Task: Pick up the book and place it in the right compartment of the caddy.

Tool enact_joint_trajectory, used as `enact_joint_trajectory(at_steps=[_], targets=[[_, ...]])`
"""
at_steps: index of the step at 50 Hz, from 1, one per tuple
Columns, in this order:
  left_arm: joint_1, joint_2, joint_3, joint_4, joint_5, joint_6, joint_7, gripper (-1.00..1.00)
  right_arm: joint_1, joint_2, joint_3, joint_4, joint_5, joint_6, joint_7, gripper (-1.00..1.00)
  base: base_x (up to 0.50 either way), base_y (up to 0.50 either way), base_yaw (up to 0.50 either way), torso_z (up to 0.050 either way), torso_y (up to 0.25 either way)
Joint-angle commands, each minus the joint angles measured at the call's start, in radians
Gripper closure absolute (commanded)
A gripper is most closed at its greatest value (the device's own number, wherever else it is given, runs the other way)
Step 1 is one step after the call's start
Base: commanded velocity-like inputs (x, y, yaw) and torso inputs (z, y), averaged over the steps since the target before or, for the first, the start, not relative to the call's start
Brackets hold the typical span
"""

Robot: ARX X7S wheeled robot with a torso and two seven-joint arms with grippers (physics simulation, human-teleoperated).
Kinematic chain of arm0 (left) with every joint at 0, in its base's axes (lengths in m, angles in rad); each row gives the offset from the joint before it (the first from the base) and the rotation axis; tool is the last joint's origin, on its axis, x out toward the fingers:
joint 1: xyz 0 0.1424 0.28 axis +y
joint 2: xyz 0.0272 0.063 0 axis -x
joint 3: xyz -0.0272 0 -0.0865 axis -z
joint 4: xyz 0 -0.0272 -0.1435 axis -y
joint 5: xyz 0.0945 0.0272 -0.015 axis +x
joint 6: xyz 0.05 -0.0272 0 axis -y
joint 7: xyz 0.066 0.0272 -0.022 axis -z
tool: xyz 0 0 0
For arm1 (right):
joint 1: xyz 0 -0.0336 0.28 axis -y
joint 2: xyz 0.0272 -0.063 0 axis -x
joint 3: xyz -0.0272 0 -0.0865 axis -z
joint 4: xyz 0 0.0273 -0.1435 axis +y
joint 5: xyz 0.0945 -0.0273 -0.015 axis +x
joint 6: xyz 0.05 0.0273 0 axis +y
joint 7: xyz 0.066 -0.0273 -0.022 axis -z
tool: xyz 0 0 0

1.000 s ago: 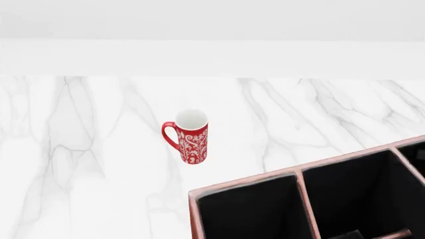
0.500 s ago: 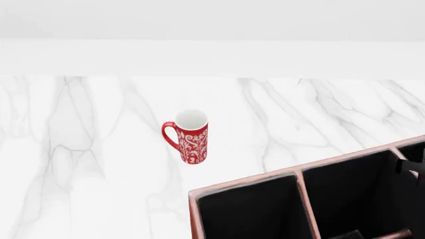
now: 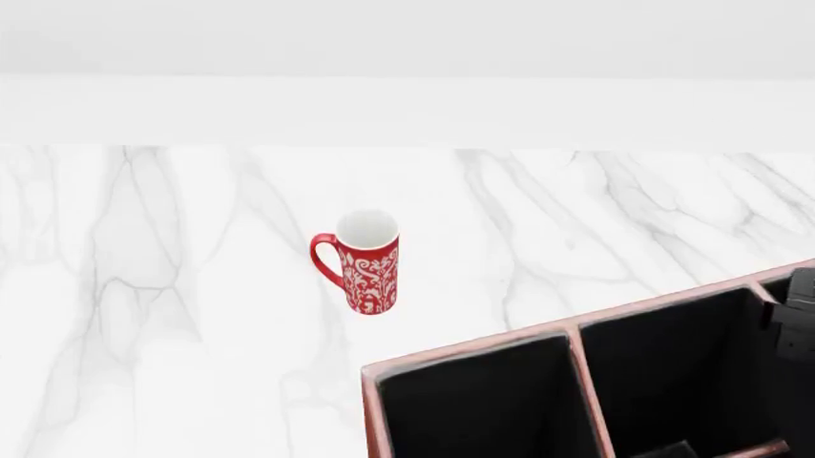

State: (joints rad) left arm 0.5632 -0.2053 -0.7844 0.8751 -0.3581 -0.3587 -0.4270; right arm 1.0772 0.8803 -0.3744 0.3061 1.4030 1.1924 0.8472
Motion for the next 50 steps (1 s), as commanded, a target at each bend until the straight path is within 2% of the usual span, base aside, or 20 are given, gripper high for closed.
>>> enact_joint_trajectory(at_steps=[1,16,22,28,32,35,40,42,44,45,50], targets=[[0.000,-0.002,0.000,0.004,-0.002,-0.002,-0.002,-1.00,0.008,0.000,-0.001,0.000,-0.011,-0.003,-0.009,-1.00,0.00,0.00,0.00,0.000,0.000],[-0.001,-0.006,0.009,0.006,0.002,-0.006,-0.004,-1.00,0.003,0.001,0.002,-0.018,-0.010,-0.021,-0.032,-1.00,0.00,0.00,0.00,0.000,0.000],[-0.010,-0.026,0.012,0.023,-0.006,-0.041,-0.014,-1.00,-0.010,0.021,0.018,-0.130,-0.030,-0.079,-0.070,-1.00,0.00,0.00,0.00,0.000,0.000],[-0.099,-0.137,0.041,0.083,-0.085,-0.203,-0.044,-1.00,0.047,-0.004,0.024,-0.155,-0.040,-0.096,-0.055,-1.00,0.00,0.00,0.00,0.000,0.000],[-0.274,-0.251,0.139,0.069,-0.174,-0.339,-0.066,-1.00,0.075,-0.047,-0.008,-0.173,-0.091,-0.128,-0.086,-1.00,0.00,0.00,0.00,0.000,0.000],[-0.372,-0.300,0.225,0.041,-0.193,-0.394,-0.079,-1.00,0.078,-0.075,-0.025,-0.164,-0.112,-0.144,-0.099,-1.00,0.00,0.00,0.00,0.000,0.000],[-0.602,-0.371,0.437,-0.052,-0.209,-0.478,-0.076,-1.00,0.087,-0.138,-0.057,-0.144,-0.152,-0.197,-0.174,-1.00,0.00,0.00,0.00,0.000,0.000],[-0.725,-0.377,0.547,-0.115,-0.208,-0.494,-0.056,-1.00,0.093,-0.175,-0.076,-0.117,-0.179,-0.223,-0.200,-1.00,0.00,0.00,0.00,0.000,0.000],[-0.789,-0.373,0.595,-0.144,-0.210,-0.499,-0.044,-1.00,0.097,-0.192,-0.090,-0.110,-0.196,-0.238,-0.221,-1.00,0.00,0.00,0.00,0.000,0.000],[-0.871,-0.367,0.652,-0.181,-0.214,-0.512,-0.028,-1.00,0.097,-0.211,-0.097,-0.113,-0.202,-0.253,-0.240,-1.00,0.00,0.00,0.00,0.000,0.000],[-1.081,-0.320,0.783,-0.296,-0.216,-0.500,0.037,-1.00,0.097,-0.268,-0.126,-0.108,-0.243,-0.305,-0.276,-1.00,0.00,0.00,0.00,0.000,0.000]])
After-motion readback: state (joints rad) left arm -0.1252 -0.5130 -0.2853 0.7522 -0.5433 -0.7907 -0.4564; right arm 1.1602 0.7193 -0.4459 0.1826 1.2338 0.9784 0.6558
